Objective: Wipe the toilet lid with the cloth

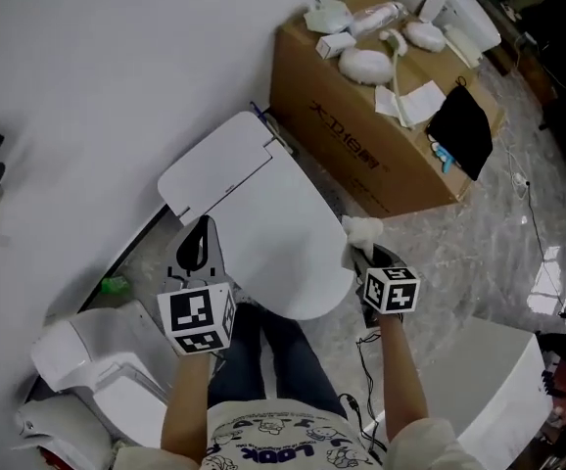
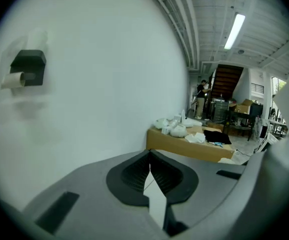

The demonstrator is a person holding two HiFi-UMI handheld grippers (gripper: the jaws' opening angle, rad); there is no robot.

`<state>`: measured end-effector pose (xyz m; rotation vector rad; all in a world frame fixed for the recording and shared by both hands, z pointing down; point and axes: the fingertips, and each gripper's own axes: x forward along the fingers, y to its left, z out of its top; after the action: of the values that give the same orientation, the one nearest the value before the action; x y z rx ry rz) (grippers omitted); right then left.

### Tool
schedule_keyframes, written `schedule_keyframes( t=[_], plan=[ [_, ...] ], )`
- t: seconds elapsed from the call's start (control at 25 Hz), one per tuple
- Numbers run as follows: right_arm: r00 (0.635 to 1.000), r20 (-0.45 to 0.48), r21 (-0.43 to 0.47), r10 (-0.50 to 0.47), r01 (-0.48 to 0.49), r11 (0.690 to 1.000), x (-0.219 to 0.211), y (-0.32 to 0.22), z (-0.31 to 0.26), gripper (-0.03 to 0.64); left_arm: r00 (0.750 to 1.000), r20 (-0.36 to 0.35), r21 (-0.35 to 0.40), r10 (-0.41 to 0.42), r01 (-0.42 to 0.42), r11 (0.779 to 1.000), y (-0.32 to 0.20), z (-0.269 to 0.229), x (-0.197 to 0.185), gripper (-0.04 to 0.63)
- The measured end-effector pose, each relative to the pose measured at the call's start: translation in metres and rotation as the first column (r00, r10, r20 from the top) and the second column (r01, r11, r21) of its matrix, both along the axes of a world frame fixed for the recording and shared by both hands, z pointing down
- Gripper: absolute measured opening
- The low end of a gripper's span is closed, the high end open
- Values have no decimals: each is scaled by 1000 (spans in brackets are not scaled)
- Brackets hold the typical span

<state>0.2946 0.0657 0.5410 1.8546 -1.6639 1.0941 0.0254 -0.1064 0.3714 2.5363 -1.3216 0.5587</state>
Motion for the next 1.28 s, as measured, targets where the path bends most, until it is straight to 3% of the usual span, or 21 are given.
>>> schedule_keyframes(
  t=[0.12, 0.28, 0.48, 0.68, 0.92, 1.28],
  plan=[
    [999, -9, 149, 47, -45, 988, -7, -37, -71, 114, 999, -39, 64, -14, 16, 998, -15, -47, -4, 9],
    [997, -57, 300, 51, -32, 953, -25, -73, -163, 114, 995, -97, 121, -6, 18, 992, -24, -105, -13, 9],
    [991, -113, 440, 68, -12, 898, -50, -105, -263, 114, 985, -174, 168, -20, 49, 985, -35, -172, -31, 9],
    [984, -166, 555, 69, 36, 831, -80, -136, -338, 114, 981, -193, 231, -34, 79, 970, -46, -222, -51, 9],
    [985, -164, 649, 63, 59, 759, -104, -149, -394, 114, 973, -226, 285, -43, 108, 952, -51, -262, -71, 9],
    [983, -163, 691, 84, 53, 721, -123, -154, -420, 114, 966, -249, 317, -68, 147, 937, -56, -285, -93, 9]
  ],
)
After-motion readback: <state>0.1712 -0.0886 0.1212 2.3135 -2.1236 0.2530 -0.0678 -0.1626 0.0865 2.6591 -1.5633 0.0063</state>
